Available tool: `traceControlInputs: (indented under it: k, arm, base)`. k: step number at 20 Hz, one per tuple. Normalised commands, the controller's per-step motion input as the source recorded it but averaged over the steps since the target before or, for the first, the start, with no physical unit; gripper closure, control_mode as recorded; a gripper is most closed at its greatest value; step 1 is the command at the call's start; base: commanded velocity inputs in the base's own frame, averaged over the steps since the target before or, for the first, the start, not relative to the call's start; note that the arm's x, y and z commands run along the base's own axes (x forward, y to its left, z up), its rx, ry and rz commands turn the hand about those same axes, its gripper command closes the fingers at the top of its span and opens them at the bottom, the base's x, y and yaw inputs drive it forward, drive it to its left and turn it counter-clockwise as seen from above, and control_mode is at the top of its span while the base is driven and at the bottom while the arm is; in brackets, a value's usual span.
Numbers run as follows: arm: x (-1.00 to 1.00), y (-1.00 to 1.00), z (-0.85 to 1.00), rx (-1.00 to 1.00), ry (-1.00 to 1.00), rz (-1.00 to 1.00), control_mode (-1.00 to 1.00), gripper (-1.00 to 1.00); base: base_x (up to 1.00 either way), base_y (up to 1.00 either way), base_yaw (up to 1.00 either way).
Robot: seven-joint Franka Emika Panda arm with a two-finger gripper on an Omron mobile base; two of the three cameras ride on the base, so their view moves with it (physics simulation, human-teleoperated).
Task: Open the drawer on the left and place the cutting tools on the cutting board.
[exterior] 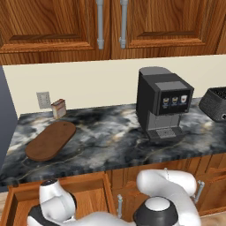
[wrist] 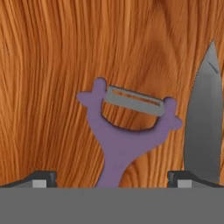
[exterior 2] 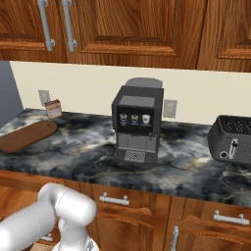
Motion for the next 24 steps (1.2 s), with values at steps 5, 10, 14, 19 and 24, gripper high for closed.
traceControlInputs:
  k: [5,10,14,19,24]
  arm:
    - [0.00,0.18,-0.22,0.00,0.00,-0.01,-1.00,-1.00]
    - [-0.02,0.16,-0.13,0.00,0.00,0.00,-1.00,-1.00]
    - [-0.45,-0.02,0.00,0.00,-0.01,0.00,-1.00,-1.00]
    - [-0.25,-0.05,0.00,0.00,-0.02,0.00,-1.00,-1.00]
    - [-0.12,-0.22,0.42,0.12,-0.10,0.00,-1.00,-1.00]
  base:
    - [0.00,0.00,0.00]
    - [0.00,0.00,0.00]
    - [0.00,0.00,0.00]
    - [0.00,0.00,0.00]
    - [0.00,0.00,0.00]
